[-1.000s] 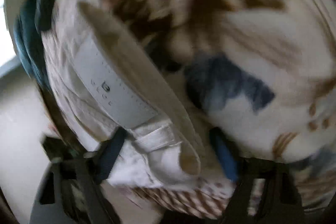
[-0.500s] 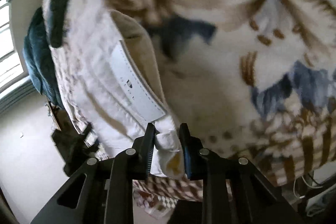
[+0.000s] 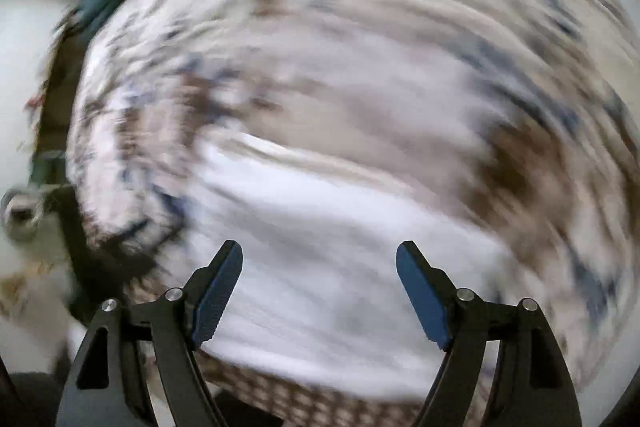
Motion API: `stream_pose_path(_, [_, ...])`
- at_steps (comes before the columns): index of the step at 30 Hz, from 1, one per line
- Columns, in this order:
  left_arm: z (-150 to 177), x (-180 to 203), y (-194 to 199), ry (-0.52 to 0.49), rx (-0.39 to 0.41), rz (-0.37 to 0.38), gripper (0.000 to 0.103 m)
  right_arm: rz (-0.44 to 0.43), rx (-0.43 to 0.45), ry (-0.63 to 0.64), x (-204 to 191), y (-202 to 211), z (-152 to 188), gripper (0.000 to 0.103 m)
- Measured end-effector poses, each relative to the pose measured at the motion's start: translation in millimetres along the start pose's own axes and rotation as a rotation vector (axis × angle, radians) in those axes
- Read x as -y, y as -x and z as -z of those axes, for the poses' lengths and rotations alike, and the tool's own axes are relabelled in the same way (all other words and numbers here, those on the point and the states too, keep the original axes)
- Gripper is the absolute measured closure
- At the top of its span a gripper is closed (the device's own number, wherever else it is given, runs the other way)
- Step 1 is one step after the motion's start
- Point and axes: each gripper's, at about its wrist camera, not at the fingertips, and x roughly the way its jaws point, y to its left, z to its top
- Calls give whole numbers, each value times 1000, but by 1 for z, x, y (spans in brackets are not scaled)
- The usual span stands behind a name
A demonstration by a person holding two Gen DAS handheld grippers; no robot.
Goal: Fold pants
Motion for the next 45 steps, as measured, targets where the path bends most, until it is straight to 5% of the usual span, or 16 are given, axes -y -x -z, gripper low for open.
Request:
stream_pose_path(2, [-2, -10, -5, 33, -7, -3, 0, -29, -60, 110, -51, -33, -49, 22])
stream_pose_path(5, [-3, -23, -13, 69, -25, 2, 0, 10, -172, 240, -102, -90, -89, 38])
stream_pose_path(7, [-4, -30, -17, 88, -31, 20, 0, 45, -326, 269, -120, -139, -99, 84])
stream_pose_path(11, [-2, -37, -24, 100, -34, 50, 0, 137, -420, 349, -134, -177, -97, 86])
stream_pose_path(13, [1, -40, -28, 115, -38, 77, 0, -17, -428, 148, -113, -175, -107, 86])
stream_pose_path(17, [9, -41, -35, 142, -41, 106, 0, -459, -417, -523, -18, -177, -92, 86])
stream_pose_path(20, [10, -45, -38, 150, -38, 127, 0, -616, -368, -745, 8, -180, -69, 87])
stream_pose_path(23, [3, -43, -39, 130, -27, 128, 0, -547, -331, -675, -2, -166, -79, 83])
stream_pose_path(27, [-6, -41, -29, 119, 2, 127, 0, -300, -261, -364, -49, -135, -116, 31])
stream_pose_path(30, [-5, -47, -30, 149, -2, 144, 0, -84, -352, -86, -102, -144, -129, 31])
stream_pose_path(33, [0, -55, -33, 163, -14, 138, 0, 133, -450, 81, -134, -183, -129, 74])
stream_pose_path(34, [1, -56, -34, 163, -15, 136, 0, 206, -447, 118, -138, -194, -129, 74])
stream_pose_path(37, [5, -55, -33, 134, -7, 129, 0, 110, -400, -29, -121, -188, -134, 78])
stream_pose_path(41, [9, -41, -33, 94, 27, 185, 0, -308, -353, -583, -32, -176, -119, 80])
stream_pose_path(44, [5, -34, -32, 96, 8, 262, 0, -349, -332, -502, -35, -169, -119, 75])
stream_pose_path(45, [2, -33, -31, 99, 1, 286, 0, -339, -316, -444, -42, -160, -122, 63])
